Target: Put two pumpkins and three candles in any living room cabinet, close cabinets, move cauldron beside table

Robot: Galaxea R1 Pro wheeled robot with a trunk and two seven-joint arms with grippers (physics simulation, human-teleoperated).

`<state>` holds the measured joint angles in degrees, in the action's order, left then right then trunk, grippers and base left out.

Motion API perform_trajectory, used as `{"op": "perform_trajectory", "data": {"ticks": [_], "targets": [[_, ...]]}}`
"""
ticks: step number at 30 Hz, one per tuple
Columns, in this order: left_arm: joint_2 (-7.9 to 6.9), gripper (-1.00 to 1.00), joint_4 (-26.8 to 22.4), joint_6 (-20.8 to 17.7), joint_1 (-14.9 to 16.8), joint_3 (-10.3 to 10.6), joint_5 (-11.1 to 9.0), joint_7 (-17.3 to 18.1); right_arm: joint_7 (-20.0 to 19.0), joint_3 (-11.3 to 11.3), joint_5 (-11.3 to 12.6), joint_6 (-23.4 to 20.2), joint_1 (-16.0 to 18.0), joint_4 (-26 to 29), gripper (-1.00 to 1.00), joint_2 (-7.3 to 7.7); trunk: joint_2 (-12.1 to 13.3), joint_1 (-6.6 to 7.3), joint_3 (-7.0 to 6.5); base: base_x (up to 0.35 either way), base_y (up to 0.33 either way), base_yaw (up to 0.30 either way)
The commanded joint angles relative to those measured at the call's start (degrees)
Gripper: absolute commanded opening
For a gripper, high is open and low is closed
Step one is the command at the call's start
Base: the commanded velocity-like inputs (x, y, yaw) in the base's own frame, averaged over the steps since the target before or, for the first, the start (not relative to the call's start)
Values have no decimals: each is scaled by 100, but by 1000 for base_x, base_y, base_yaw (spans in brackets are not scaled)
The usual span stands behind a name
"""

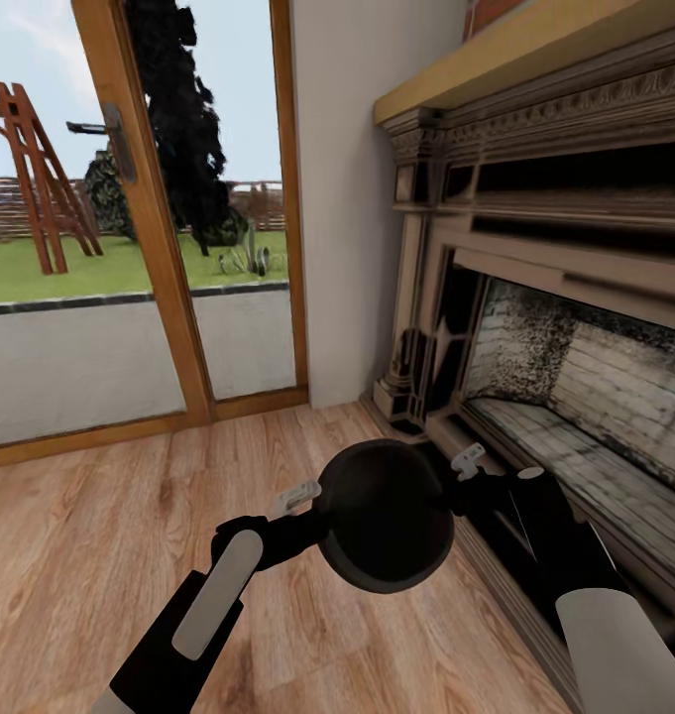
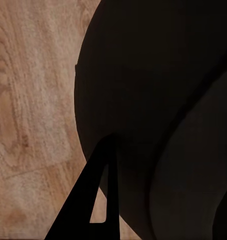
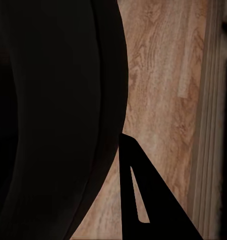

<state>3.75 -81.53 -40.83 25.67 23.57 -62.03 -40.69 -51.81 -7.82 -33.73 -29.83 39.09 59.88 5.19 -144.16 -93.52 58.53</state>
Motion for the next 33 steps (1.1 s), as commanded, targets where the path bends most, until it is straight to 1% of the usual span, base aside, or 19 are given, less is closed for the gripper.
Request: {"op": "perform_trajectory", "data": {"ticks": [1,7,8,9,13,14,17,26,33], "targets": [[-5,-100,-6,-487,8,33,420,2284,-2975,3,-365,-1262,2,-2,-100,1247,-3,2,5,0,0,0],[-6,-100,-3,-487,7,33,420,2284,-2975,19,-386,-1262,2,5,-100,1250,-3,2,5,0,0,0],[-6,-100,-3,-487,7,33,420,2284,-2975,21,-413,-1262,2,5,-100,1251,-3,2,5,0,0,0],[-6,-100,2,-487,8,33,420,2284,-2975,25,-571,-1262,2,34,-100,1249,-3,2,5,0,0,0],[-7,-100,5,-482,8,33,420,2284,-2975,16,-689,-1262,2,91,-100,1248,-3,2,5,0,0,0],[-11,-100,6,-481,8,33,420,2284,-2975,14,-703,-1262,2,97,-100,1248,-2,5,-17,0,0,0],[-7,-100,6,-479,8,33,420,2284,-2974,13,-714,-1262,2,102,-100,1248,2,12,-84,0,0,0],[-9,-100,6,-474,8,33,420,2284,-2973,0,-724,-1262,2,288,-100,1249,2,12,-84,0,0,4],[-6,-100,6,-470,8,33,420,2284,-2967,-3,-723,-1262,2,304,-100,1248,2,12,-84,0,0,217]]}}
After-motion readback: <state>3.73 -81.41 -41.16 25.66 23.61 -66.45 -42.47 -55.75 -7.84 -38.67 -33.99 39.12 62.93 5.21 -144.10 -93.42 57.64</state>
